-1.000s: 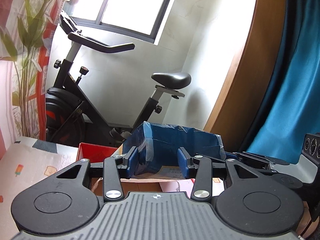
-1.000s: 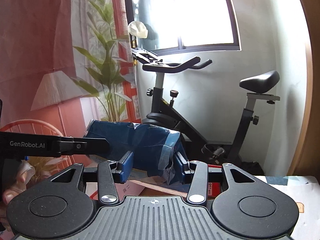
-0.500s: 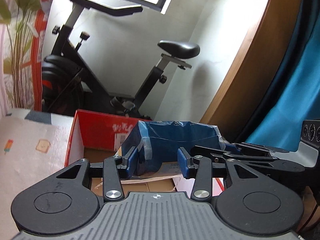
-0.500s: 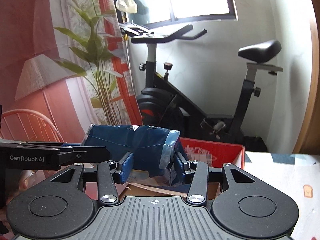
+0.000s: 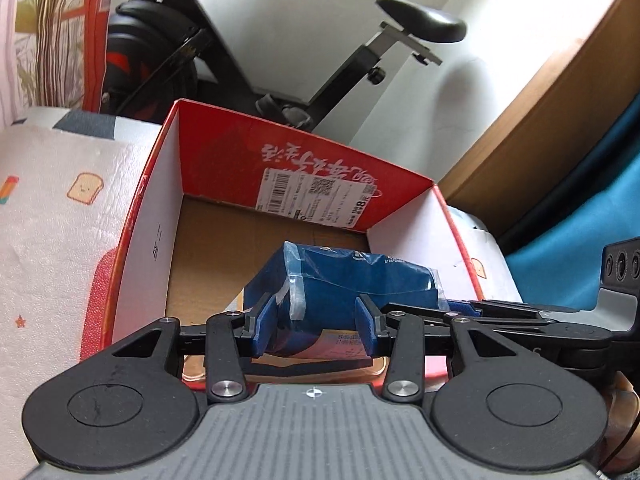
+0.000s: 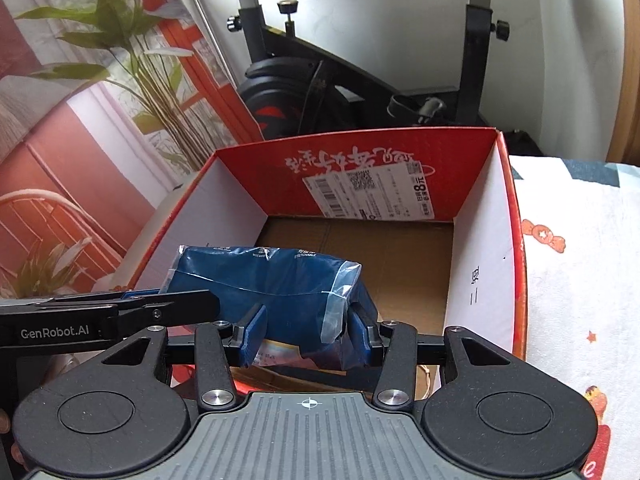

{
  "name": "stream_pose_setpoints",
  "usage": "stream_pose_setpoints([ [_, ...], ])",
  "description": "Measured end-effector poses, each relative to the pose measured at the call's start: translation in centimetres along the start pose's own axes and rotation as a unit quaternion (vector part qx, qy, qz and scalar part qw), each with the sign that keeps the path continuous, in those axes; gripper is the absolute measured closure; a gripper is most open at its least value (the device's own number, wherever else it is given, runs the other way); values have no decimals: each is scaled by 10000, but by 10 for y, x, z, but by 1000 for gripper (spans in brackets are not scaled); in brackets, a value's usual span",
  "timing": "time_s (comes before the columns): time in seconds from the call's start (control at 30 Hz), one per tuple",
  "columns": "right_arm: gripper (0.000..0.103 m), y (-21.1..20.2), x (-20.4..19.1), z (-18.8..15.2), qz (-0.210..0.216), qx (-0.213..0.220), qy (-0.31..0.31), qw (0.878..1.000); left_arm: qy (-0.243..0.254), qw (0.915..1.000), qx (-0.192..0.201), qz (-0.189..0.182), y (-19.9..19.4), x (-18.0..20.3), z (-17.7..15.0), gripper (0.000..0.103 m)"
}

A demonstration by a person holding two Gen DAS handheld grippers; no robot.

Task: Organize soft objects
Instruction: 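Carry the blue package with the right tool over the red box, then lower the blue package into the box and open the right tool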

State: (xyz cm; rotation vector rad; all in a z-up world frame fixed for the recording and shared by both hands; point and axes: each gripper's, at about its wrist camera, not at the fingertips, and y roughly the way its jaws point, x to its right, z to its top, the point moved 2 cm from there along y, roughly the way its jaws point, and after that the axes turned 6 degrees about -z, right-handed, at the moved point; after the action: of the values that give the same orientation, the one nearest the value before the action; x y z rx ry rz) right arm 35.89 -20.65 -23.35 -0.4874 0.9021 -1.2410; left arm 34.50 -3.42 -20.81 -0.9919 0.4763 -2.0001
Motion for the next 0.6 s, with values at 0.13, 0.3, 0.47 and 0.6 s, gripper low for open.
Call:
stream_pose_setpoints([
  [0.13,61,21,11,12,-13,-390,324,9987,-242,9994,-245,63,17,-11,9,58],
  [0.3,61,38,19,23,-48,-583,511,9970,-348,9979,-523,134,37,-18,15,58],
  [0.47,60,45,13,33,-279,-574,209,9977,-255,9976,-592,261,47,-20,22,55],
  [0.6,49,39,10,41,-577,-337,-123,9977,-52,9983,-376,438,45,-20,32,49],
])
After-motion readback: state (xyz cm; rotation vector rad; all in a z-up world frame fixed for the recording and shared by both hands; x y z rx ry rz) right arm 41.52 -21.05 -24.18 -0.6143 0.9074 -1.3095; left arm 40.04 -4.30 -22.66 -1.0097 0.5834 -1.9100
